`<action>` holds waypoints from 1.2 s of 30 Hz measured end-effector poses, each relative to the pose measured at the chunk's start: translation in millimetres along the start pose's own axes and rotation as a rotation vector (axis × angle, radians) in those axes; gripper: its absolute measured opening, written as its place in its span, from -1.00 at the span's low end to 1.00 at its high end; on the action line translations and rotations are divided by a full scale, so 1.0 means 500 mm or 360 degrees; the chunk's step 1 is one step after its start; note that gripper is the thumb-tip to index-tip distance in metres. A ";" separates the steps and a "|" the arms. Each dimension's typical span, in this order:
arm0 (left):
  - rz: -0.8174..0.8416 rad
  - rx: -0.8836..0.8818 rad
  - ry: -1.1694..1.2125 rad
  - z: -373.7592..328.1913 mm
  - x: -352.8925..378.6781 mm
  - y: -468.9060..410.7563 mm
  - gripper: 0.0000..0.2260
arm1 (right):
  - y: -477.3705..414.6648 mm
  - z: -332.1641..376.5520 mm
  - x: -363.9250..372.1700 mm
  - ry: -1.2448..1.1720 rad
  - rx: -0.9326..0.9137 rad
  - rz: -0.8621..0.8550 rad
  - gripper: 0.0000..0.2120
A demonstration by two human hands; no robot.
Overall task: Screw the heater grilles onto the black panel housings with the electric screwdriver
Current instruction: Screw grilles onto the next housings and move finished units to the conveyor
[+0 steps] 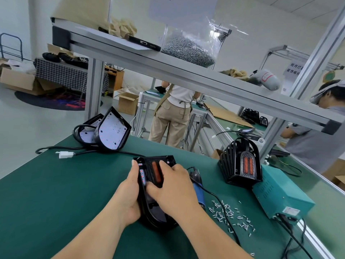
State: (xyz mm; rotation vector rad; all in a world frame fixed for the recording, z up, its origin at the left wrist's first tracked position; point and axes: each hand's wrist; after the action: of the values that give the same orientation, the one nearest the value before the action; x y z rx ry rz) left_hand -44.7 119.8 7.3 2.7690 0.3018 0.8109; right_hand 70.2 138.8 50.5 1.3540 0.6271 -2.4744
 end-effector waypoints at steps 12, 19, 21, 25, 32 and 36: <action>0.0017 0.0011 -0.0034 -0.001 -0.003 -0.001 -0.37 | 0.004 -0.012 0.027 0.0009 0.0002 -0.0036 -0.27; -0.0022 0.0201 -0.0030 0.000 -0.004 0.001 -0.76 | 0.008 -0.015 0.007 -0.0088 -0.0126 -0.0111 -0.37; -0.0010 0.0189 0.0002 -0.010 -0.005 0.003 -0.83 | 0.007 -0.024 -0.017 -0.0331 -0.0121 -0.0367 -0.52; 0.0087 0.0142 -0.0050 -0.030 -0.016 0.011 -0.72 | 0.011 -0.051 -0.055 -0.0867 0.0352 -0.0466 -0.69; 0.0258 0.0193 -0.0156 -0.031 0.007 0.025 -0.54 | 0.054 -0.055 -0.028 -0.1650 0.0672 -0.0305 -0.59; 0.0335 0.0251 -0.0303 -0.017 0.027 0.034 -0.35 | 0.056 -0.064 -0.030 -0.1781 0.0617 -0.0591 -0.64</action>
State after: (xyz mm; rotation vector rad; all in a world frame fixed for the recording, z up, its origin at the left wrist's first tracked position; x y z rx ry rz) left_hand -35.9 108.7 25.7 3.0365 0.0404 0.5835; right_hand 113.5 130.0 40.8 -0.2599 0.1133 -3.1631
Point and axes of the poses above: each hand's wrist, its own y-axis away from the middle knuckle, its own x-axis out of the palm, z = x × y, and after that the axes turned 12 degrees about -y, right-handed
